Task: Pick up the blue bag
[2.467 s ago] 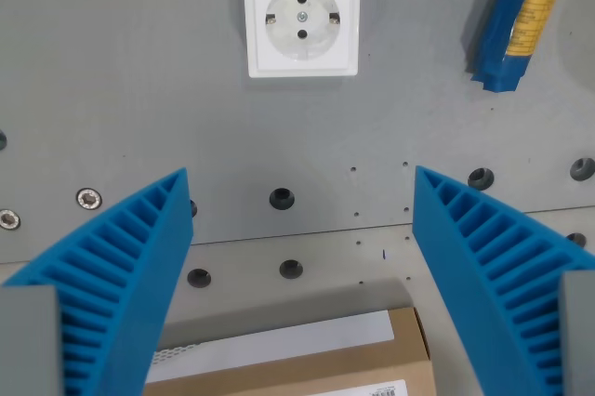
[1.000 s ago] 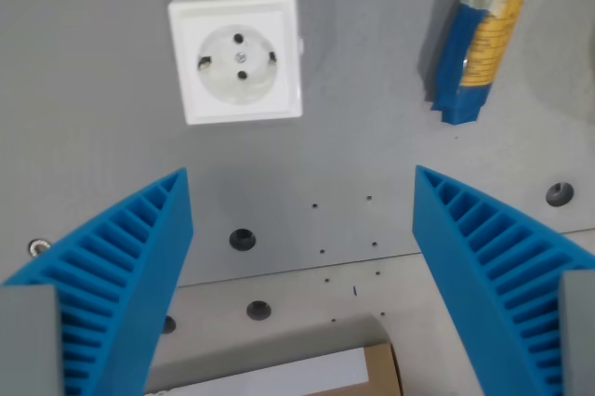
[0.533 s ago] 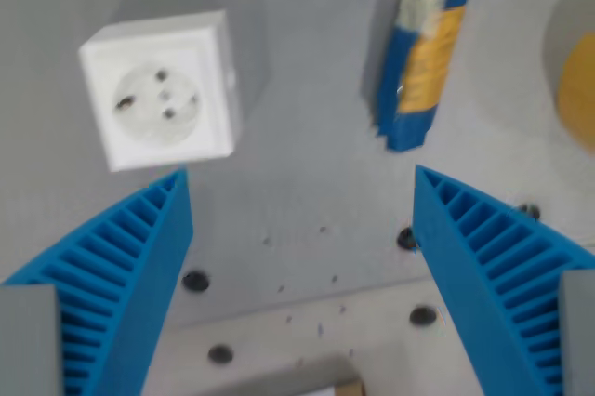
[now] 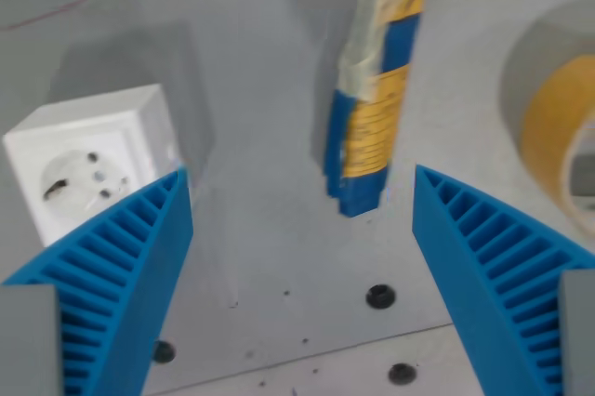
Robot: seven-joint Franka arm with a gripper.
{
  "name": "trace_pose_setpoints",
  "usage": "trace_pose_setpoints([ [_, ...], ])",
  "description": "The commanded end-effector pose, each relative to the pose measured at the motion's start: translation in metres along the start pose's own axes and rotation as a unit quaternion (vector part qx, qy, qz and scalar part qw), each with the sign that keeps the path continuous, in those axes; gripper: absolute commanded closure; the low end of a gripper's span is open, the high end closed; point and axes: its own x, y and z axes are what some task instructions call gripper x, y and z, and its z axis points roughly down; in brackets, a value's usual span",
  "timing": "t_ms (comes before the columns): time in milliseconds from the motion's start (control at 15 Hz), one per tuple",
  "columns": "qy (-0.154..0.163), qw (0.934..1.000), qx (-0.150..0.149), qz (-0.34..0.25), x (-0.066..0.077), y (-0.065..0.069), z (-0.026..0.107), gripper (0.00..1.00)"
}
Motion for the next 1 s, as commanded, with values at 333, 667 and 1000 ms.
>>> trace_pose_setpoints([
  [333, 0.015, 0.9987, 0.006, 0.048, 0.026, 0.022, 0.032, 0.0],
  [667, 0.013, 0.9986, 0.004, 0.051, 0.026, 0.036, 0.03, 0.0],
  [1000, 0.02, 0.9986, 0.006, 0.049, 0.019, 0.042, 0.034, 0.0],
])
